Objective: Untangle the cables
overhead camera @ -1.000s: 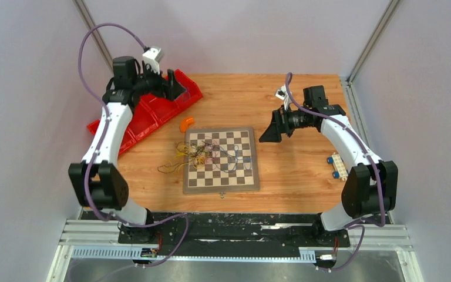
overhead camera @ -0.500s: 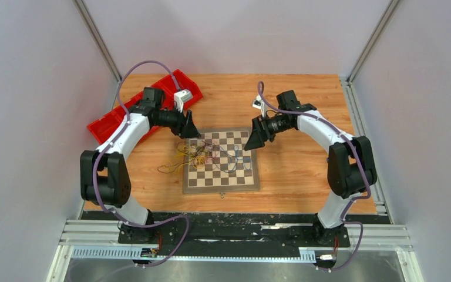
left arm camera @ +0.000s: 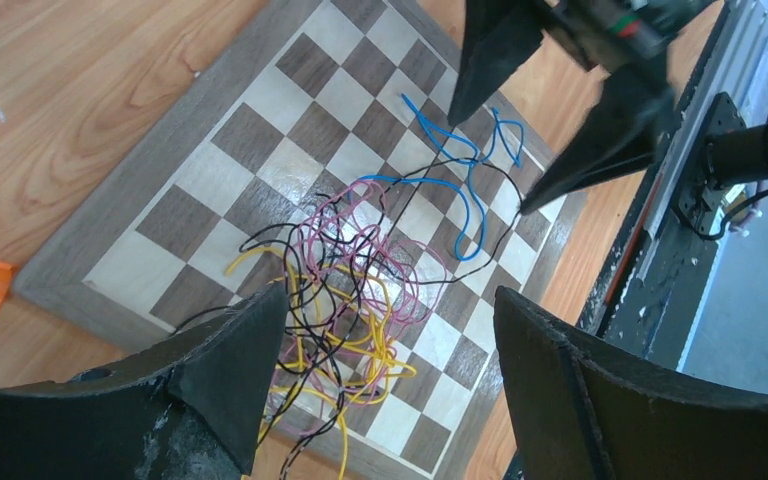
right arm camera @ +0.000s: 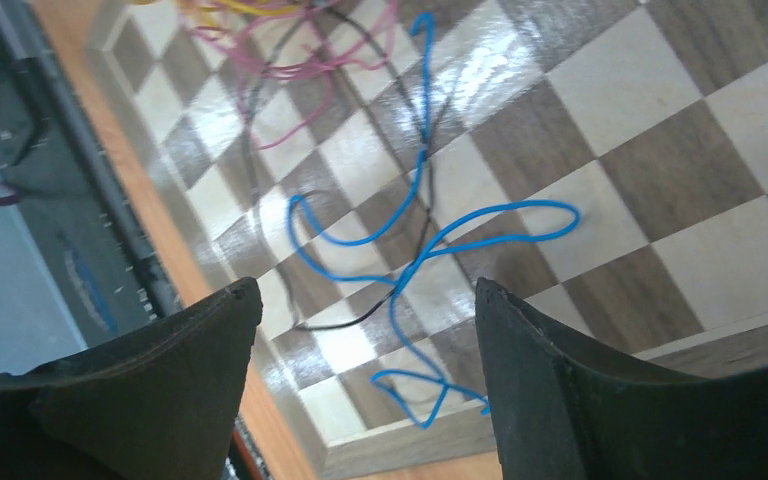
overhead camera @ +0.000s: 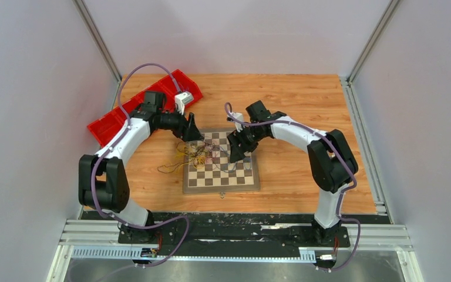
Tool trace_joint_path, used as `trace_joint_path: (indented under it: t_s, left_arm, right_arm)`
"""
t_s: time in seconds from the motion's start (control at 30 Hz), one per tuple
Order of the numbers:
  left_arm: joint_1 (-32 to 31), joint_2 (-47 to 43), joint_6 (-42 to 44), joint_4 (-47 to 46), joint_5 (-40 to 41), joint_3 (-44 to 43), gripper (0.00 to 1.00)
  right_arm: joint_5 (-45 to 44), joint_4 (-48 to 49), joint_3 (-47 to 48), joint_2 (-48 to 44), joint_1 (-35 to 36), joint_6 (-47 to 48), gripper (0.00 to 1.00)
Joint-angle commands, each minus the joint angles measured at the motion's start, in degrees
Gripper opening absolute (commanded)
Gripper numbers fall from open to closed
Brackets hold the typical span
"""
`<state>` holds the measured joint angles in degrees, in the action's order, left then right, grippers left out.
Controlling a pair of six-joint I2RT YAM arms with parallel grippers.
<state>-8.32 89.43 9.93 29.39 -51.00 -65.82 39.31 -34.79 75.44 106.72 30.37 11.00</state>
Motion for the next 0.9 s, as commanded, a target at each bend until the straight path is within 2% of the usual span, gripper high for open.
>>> trace_joint_path:
  t_s: [0.0, 0.03, 0.07, 0.13, 0.37, 0.5, 0.6, 0.8, 0.87]
  left_arm:
    - [1.0, -5.4, -1.8, -2.2, 0.7, 0.6, 0.84]
    - [1.4, -6.4, -1.8, -2.1, 0.7, 0.9, 0.84]
    - [1.5, -6.9, -1.8, -2.1, 0.9, 1.0, 0.84]
    - [2.1, -8.5, -1.4, -1.6, 1.0, 1.5, 0.84]
    - [3.9, -16.0, 1.0, -1.4, -0.7, 4.5, 0.85]
    - [3.9, -20.0, 2.0, -1.9, -2.9, 4.6, 0.88]
    - [3.8, -23.0, 3.0, -2.7, -4.5, 4.3, 0.91]
    - [1.8, -27.5, 5.4, -5.3, -5.7, 4.9, 0.99]
    - [-0.2, -28.4, 6.8, -5.4, -4.4, 5.0, 1.00]
  right_arm:
    - [-10.2, 4.1, 3.1, 3.0, 1.7, -1.6, 0.73]
    - [-10.8, 4.2, 3.2, 3.4, 2.1, -1.5, 0.67]
    - [-10.4, 4.1, 3.4, 3.6, 2.1, -1.3, 0.54]
    - [-8.4, 4.2, 3.1, 1.9, 1.7, -0.6, 0.37]
    - [8.3, 4.0, 3.7, -11.6, -4.5, 3.3, 0.02]
    - [17.1, 3.6, 6.1, -17.4, -8.5, 4.9, 0.00]
    - [20.0, 3.2, 8.9, -20.7, -9.5, 4.6, 0.00]
    - [20.7, 3.1, 16.4, -23.0, -9.5, 2.0, 0.00]
    - [17.9, 3.1, 16.7, -22.6, -9.3, 1.5, 0.00]
